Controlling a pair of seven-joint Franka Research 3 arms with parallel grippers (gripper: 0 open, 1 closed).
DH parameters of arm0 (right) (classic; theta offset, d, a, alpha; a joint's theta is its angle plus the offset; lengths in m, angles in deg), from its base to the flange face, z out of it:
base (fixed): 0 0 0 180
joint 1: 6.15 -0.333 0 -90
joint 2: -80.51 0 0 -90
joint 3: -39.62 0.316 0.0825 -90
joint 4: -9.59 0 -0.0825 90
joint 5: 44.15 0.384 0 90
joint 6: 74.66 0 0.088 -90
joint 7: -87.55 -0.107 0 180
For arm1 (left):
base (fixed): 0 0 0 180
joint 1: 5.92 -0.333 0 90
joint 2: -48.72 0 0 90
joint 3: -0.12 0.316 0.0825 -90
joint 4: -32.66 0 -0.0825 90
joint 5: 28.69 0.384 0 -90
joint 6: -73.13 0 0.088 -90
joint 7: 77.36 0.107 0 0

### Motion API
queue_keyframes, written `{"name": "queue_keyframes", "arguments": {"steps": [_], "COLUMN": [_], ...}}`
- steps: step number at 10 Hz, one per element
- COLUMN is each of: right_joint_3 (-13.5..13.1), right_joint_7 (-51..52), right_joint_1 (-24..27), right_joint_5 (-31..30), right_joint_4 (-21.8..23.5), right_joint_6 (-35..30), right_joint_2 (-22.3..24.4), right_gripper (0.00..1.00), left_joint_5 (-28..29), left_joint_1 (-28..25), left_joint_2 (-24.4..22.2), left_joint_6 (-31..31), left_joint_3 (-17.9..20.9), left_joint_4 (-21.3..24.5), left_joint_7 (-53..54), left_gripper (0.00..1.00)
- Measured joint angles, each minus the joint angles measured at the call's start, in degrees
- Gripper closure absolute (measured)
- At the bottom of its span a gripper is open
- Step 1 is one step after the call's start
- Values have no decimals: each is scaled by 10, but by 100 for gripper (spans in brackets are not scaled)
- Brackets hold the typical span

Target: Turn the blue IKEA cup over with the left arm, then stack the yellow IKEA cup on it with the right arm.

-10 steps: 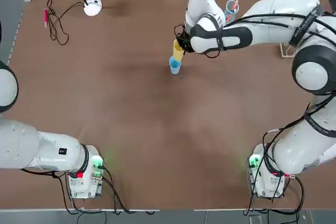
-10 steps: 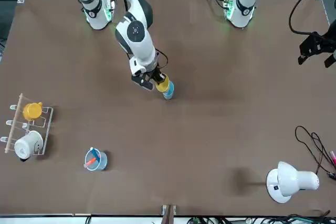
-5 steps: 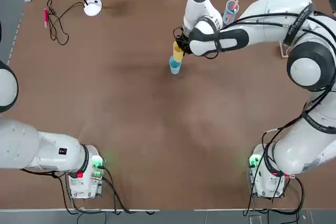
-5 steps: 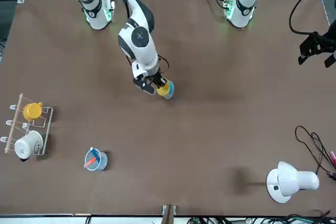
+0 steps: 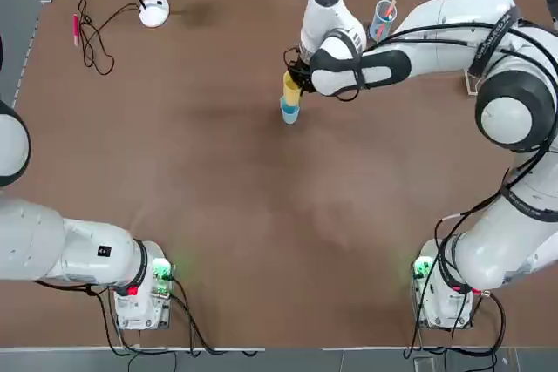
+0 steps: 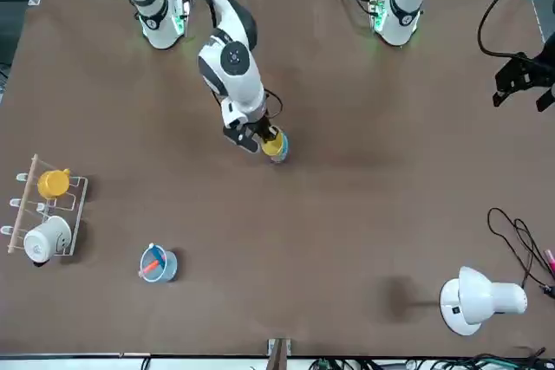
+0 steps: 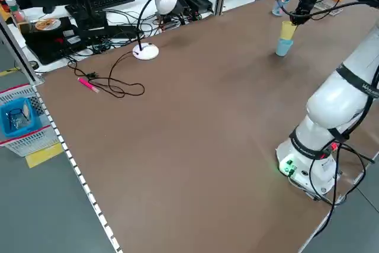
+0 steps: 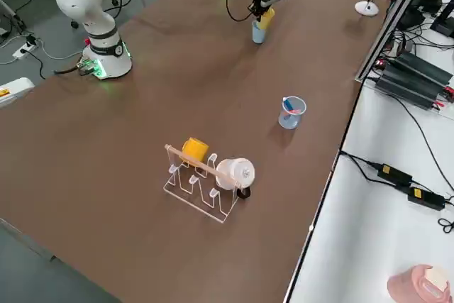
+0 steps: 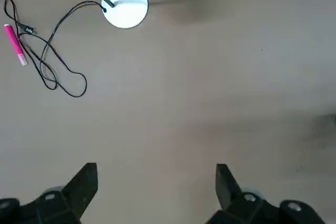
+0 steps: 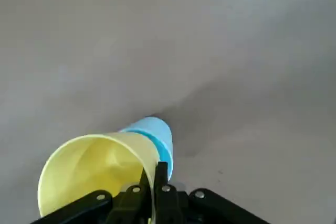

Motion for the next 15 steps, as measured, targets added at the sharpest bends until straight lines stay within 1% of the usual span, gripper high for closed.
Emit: {"name": "queue_keyframes", "arguments": {"steps": [2,7,8,9,11,12,13,14,15], "right_joint_3": [6,5,4,4,4,4,4,4,4], "right_joint_7": [-9,-15,-15,-15,-17,-20,-24,-24,-18], "right_joint_1": [-3,-3,-1,1,4,5,5,9,18], "right_joint_5": [0,-13,-14,-14,-15,-15,-16,-18,-22], "right_joint_4": [0,0,0,-1,-3,-5,-6,-8,-10], "right_joint_6": [0,0,0,0,0,0,0,0,0], "right_joint_2": [-1,-10,-11,-12,-12,-12,-12,-12,-11], "right_gripper": [96,96,94,84,51,37,22,8,0], "left_joint_5": [0,0,0,0,0,0,0,0,0], "left_joint_1": [0,0,0,0,0,0,0,0,0], "left_joint_2": [0,0,0,0,0,0,0,0,0], "left_joint_6": [0,0,0,0,0,0,0,0,0], "left_joint_3": [0,0,0,0,0,0,0,0,0], "left_joint_4": [0,0,0,0,0,0,0,0,0], "left_joint_7": [0,0,0,0,0,0,0,0,0], "left_gripper": [1,1,1,1,1,1,1,1,1]}}
